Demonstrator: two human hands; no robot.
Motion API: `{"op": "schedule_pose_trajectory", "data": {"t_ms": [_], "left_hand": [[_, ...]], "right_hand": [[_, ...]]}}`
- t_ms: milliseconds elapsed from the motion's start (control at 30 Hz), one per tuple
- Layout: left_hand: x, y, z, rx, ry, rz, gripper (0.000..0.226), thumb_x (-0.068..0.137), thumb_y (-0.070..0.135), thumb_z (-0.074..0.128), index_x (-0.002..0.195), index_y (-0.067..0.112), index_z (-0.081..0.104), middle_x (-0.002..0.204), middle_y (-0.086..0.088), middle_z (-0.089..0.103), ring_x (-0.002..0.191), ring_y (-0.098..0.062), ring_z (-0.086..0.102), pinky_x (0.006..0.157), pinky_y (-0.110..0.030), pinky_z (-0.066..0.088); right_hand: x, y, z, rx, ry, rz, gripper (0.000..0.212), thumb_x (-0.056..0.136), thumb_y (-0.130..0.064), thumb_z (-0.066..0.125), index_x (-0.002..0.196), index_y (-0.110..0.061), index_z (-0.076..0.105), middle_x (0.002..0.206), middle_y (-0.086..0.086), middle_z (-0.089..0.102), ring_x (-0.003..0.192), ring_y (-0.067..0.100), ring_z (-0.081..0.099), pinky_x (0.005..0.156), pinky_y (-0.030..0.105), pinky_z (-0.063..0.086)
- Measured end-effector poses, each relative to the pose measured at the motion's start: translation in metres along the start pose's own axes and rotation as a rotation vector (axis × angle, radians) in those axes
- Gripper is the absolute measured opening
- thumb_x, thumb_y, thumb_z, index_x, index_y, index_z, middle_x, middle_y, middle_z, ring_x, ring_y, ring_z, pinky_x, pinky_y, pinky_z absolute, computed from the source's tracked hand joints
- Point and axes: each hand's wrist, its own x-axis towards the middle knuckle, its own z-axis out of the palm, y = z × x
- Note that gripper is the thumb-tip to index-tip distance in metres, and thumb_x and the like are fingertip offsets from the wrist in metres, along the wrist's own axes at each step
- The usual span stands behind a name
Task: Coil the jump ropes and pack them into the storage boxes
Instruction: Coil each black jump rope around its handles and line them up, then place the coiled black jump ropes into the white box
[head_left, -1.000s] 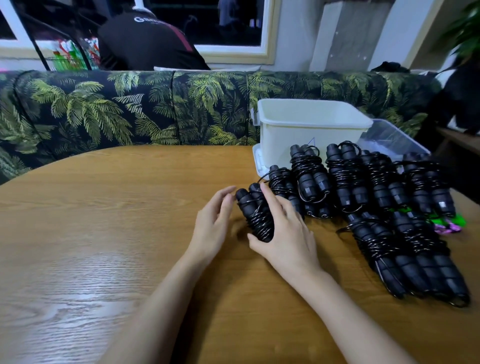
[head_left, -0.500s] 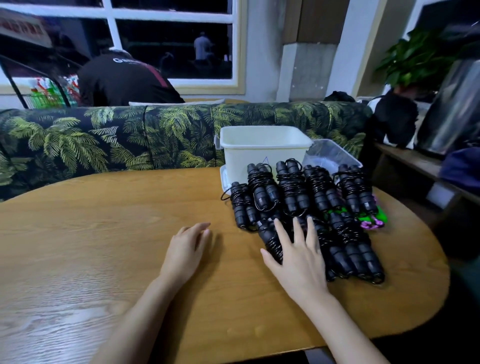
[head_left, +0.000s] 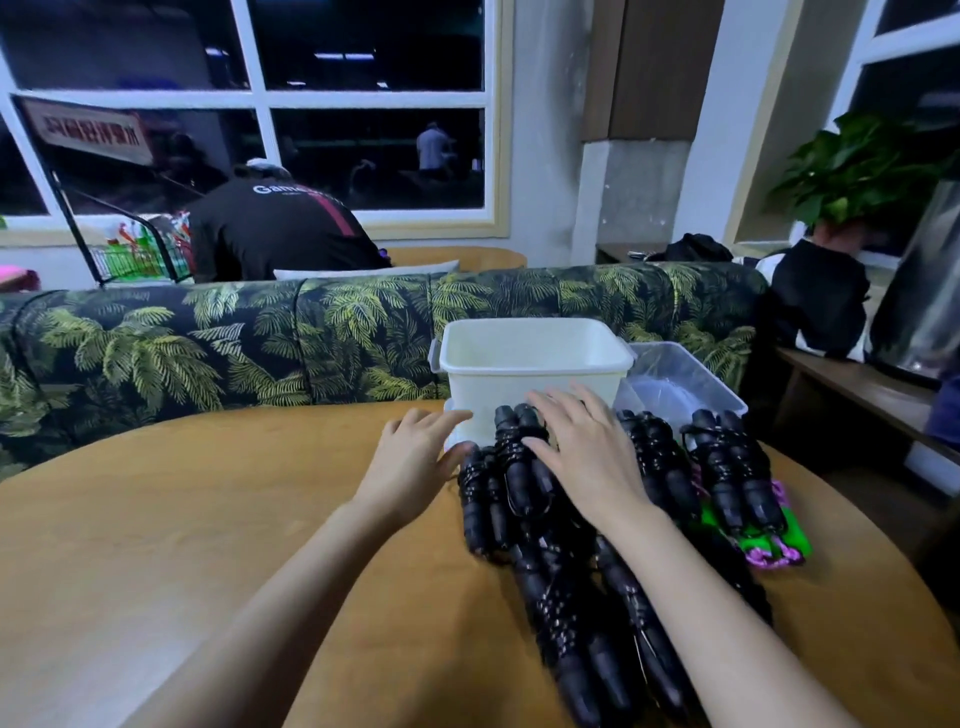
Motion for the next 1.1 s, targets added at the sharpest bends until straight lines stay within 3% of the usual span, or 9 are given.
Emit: {"op": "schedule_pose_trajectory", "data": {"t_ms": [267,367,467,567,700,800,900,1000,1100], "left_hand": [[0.118,-0.031,0.04,0.271,-0.049,0.187,0.075,0.088,0.043,0.067,0.151,0.017,0.036,0.155,-0.005,0.04,0.142,-0.027,0.037,0.12,-0.042,0.016],[0.133,-0.045,0.059,0.288,0.004,0.173,0.06,0.077,0.045,0.077,0.129,0.018,0.062,0.119,-0.002,0.07,0.113,-0.026,0.062,0.109,-0.041,0.034],[0.133,-0.049,0.066,0.301,0.127,0.15,0.036,0.062,0.048,0.087,0.083,0.022,0.073,0.066,0.006,0.07,0.067,-0.02,0.066,0.081,-0.033,0.04],[0.132,-0.049,0.063,0.293,0.255,0.201,0.034,0.057,0.043,0.091,0.075,0.021,0.072,0.06,0.006,0.067,0.059,-0.02,0.064,0.084,-0.035,0.034],[0.124,-0.043,0.027,0.339,0.474,0.24,0.023,0.071,0.036,0.085,0.076,0.019,0.071,0.065,0.005,0.067,0.066,-0.022,0.063,0.092,-0.042,0.04],[0.096,-0.043,-0.012,0.381,0.631,0.268,0.019,0.083,0.033,0.075,0.075,0.018,0.069,0.065,0.006,0.064,0.069,-0.022,0.061,0.093,-0.044,0.043],[0.044,-0.048,-0.05,0.415,0.702,0.241,0.018,0.088,0.032,0.074,0.077,0.018,0.069,0.068,0.005,0.064,0.072,-0.022,0.063,0.094,-0.047,0.045],[-0.017,-0.055,-0.08,0.445,0.725,0.194,0.019,0.09,0.03,0.073,0.076,0.018,0.069,0.068,0.005,0.063,0.071,-0.021,0.064,0.094,-0.048,0.045],[-0.082,-0.065,-0.095,0.5,0.701,0.148,0.016,0.089,0.025,0.073,0.075,0.018,0.07,0.067,0.004,0.064,0.07,-0.022,0.065,0.094,-0.05,0.043]], "right_hand": [[0.102,0.044,0.037,-0.204,-0.133,-0.004,0.062,0.095,-0.036,0.06,0.151,-0.029,0.035,0.153,-0.002,0.043,0.144,0.025,0.032,0.119,0.042,0.017],[0.116,0.046,0.046,-0.217,-0.149,0.081,0.04,0.094,-0.041,0.057,0.132,-0.027,0.054,0.131,-0.004,0.061,0.124,0.023,0.05,0.113,0.038,0.022],[0.118,0.046,0.053,-0.212,-0.08,0.119,0.025,0.091,-0.045,0.06,0.102,-0.022,0.064,0.105,-0.002,0.069,0.103,0.023,0.059,0.093,0.034,0.034],[0.118,0.046,0.056,-0.195,0.02,0.13,0.025,0.083,-0.045,0.071,0.084,-0.02,0.066,0.085,-0.002,0.071,0.084,0.024,0.064,0.085,0.033,0.039],[0.117,0.031,0.038,-0.21,0.209,0.051,0.038,0.051,-0.032,0.095,0.059,-0.019,0.06,0.053,-0.004,0.059,0.049,0.022,0.057,0.075,0.035,0.054],[0.106,0.005,0.022,-0.165,0.389,-0.032,0.027,0.056,-0.007,0.086,0.065,-0.017,0.062,0.057,-0.003,0.06,0.051,0.022,0.057,0.089,0.042,0.054],[0.084,-0.034,0.015,-0.057,0.527,-0.141,0.016,0.066,0.0,0.07,0.069,-0.015,0.064,0.06,-0.003,0.061,0.052,0.02,0.057,0.095,0.044,0.051],[0.054,-0.079,0.018,0.013,0.549,-0.216,0.019,0.069,0.005,0.066,0.069,-0.014,0.064,0.058,-0.002,0.058,0.05,0.018,0.053,0.096,0.044,0.052],[0.022,-0.124,0.027,0.082,0.531,-0.262,0.027,0.077,0.005,0.044,0.067,-0.014,0.06,0.057,-0.002,0.054,0.049,0.018,0.049,0.094,0.042,0.053]]}}
